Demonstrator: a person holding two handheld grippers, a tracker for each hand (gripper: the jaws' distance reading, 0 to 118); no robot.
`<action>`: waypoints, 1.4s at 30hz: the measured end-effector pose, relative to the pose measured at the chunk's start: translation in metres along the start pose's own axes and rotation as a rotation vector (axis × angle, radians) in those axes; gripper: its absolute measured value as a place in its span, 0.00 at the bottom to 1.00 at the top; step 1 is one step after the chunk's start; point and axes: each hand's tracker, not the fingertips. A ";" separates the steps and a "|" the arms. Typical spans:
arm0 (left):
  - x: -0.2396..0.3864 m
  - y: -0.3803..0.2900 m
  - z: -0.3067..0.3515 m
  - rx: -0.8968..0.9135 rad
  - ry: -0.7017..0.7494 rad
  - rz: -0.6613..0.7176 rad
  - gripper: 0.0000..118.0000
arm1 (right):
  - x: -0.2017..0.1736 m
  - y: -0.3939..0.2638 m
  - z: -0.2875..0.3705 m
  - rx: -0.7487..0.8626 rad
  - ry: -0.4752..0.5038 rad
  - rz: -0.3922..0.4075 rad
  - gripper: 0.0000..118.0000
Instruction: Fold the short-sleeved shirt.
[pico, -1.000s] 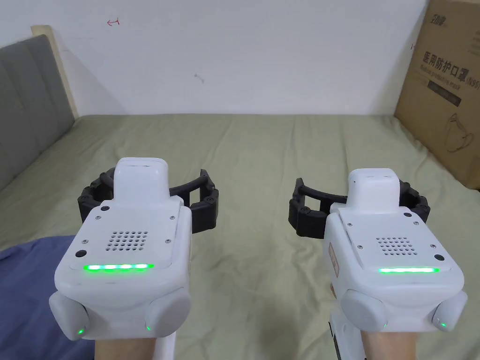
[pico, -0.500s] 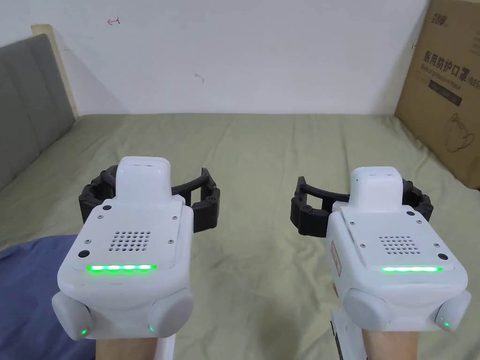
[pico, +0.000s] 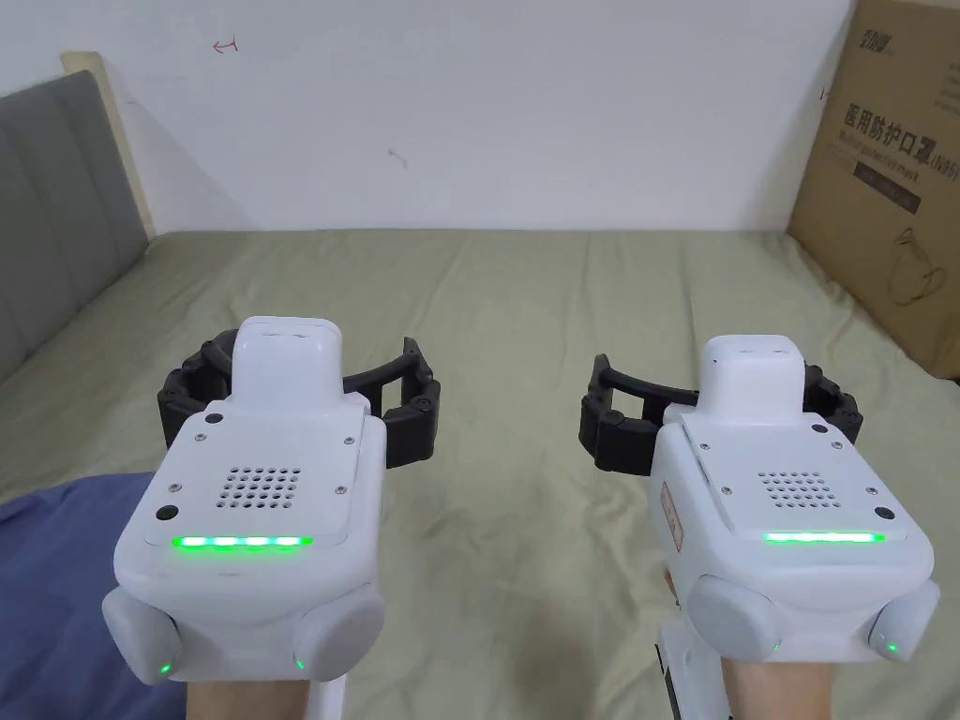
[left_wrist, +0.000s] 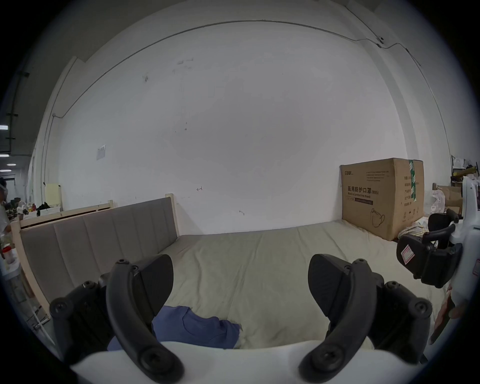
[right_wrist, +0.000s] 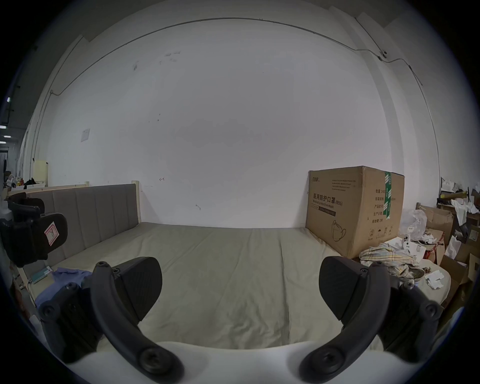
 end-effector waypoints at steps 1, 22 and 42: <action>0.000 0.000 0.000 -0.004 0.000 0.008 0.91 | 0.000 0.000 0.000 0.000 0.000 0.000 1.00; -0.005 -0.002 -0.005 -0.066 -0.029 0.045 0.91 | 0.003 0.001 0.001 -0.009 -0.004 -0.009 1.00; -0.005 -0.005 -0.003 -0.068 0.002 0.045 0.91 | 0.002 -0.001 0.002 -0.015 -0.012 0.023 1.00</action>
